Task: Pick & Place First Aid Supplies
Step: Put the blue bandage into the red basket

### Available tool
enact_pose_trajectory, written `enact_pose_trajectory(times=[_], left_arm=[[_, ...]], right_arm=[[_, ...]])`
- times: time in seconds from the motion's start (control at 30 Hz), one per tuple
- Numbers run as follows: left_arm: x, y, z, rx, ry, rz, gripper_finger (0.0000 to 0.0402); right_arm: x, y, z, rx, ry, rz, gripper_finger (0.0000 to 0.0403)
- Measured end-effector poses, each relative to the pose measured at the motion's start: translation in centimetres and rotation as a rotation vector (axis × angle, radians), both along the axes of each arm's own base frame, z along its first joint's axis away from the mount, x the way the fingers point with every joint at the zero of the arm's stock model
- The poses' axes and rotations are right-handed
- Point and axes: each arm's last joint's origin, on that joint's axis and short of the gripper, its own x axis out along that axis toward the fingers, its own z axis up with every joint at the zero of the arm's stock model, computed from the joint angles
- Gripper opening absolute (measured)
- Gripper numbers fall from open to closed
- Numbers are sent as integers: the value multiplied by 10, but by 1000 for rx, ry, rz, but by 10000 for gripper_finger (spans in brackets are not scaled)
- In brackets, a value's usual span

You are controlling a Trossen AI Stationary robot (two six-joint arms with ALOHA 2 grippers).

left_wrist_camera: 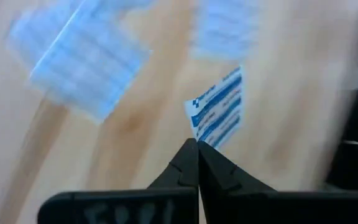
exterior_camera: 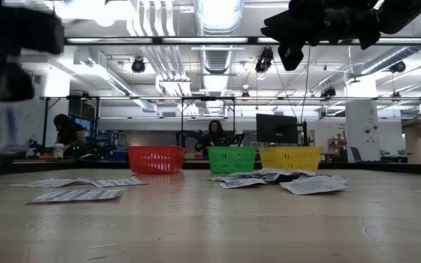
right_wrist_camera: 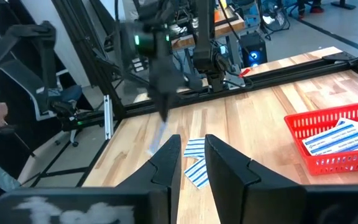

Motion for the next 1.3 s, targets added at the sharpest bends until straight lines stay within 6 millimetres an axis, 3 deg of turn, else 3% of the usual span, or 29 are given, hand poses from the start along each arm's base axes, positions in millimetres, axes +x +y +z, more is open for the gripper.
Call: enact_pose_trajectory(times=[0.23, 0.43, 0.87, 1.13, 1.3], left_arm=[[-8, 8, 62, -58, -594, -58, 1], [-24, 18, 113, 0, -1112, -130, 0], [-54, 25, 167, 127, -1870, -364, 0], [-51, 23, 168, 144, -1920, -387, 0], [-41, 20, 162, 115, -1788, -298, 0]], right_arm=[[0, 0, 0, -4, -1, 1, 83], [0, 0, 0, -11, -2, 1, 86], [0, 0, 0, -11, -3, 1, 68], [0, 0, 0, -11, -3, 1, 81], [0, 0, 0, -11, -3, 1, 86]])
